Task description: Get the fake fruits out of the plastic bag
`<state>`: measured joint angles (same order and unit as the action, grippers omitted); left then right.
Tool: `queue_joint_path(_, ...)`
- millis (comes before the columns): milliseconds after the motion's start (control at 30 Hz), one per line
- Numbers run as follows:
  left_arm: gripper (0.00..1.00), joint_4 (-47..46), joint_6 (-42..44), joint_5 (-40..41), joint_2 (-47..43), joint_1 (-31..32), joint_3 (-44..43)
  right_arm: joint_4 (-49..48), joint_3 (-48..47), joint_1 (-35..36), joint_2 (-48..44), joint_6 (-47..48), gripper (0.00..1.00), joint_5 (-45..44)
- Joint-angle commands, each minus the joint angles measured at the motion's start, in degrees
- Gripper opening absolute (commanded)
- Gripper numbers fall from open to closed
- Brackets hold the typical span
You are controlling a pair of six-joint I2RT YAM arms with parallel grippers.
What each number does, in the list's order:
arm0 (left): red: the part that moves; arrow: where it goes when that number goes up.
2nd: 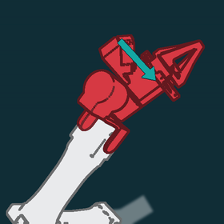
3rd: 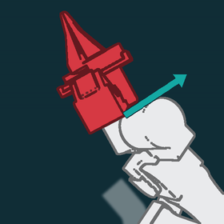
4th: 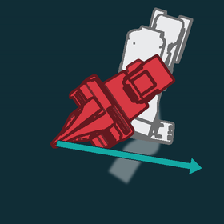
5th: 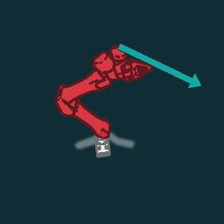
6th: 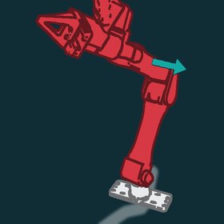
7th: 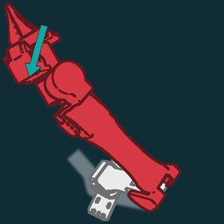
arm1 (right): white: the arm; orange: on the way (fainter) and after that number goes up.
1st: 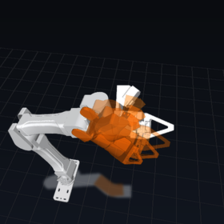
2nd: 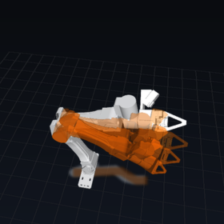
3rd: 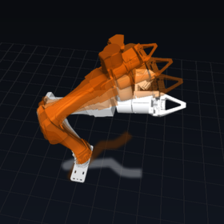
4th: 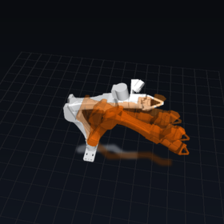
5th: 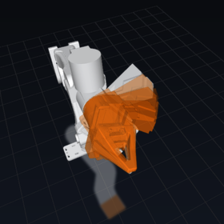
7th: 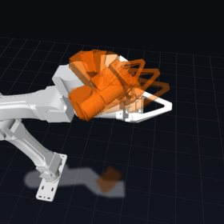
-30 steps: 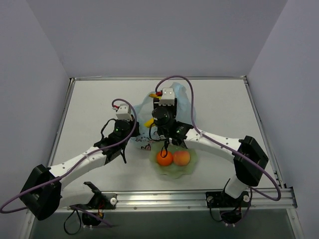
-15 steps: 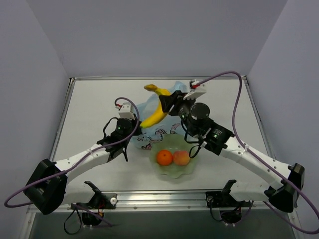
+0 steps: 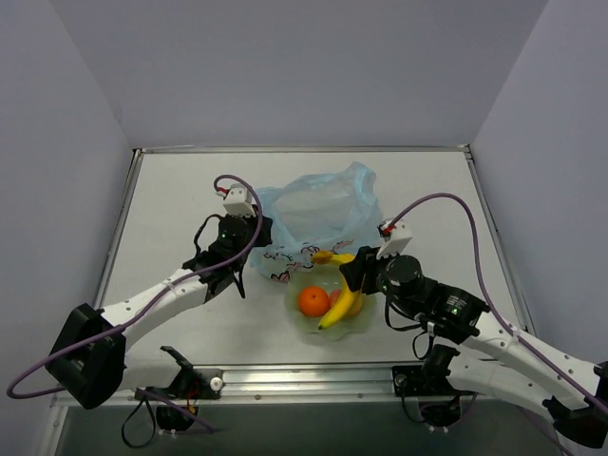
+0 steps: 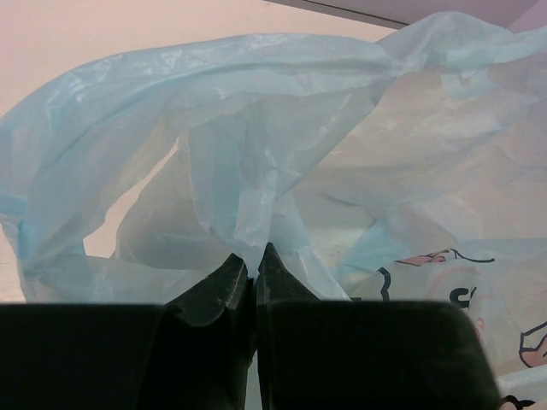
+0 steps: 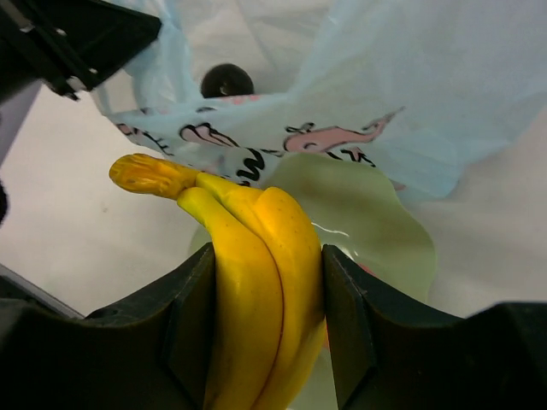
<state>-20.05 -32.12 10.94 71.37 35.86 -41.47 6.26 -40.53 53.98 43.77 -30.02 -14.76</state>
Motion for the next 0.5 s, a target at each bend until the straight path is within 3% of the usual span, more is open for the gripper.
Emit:
queue_joint_path(0,0.02,-0.95,-0.31,-0.13,-1.59,-0.52,-2.47,3.32,0.72,-0.36,0.61,-2.93,0.0,-5.44)
queue_joint_path(300,0.02,-0.16,-0.05,-0.48,-5.01,-0.17,0.08,6.3,7.22,1.83,3.78,-16.9,0.0,-20.45)
queue_joint_path(467,0.02,0.01,0.13,-1.45,-5.81,0.27,1.04,7.01,7.84,3.68,4.3,-18.76,0.0,-24.08)
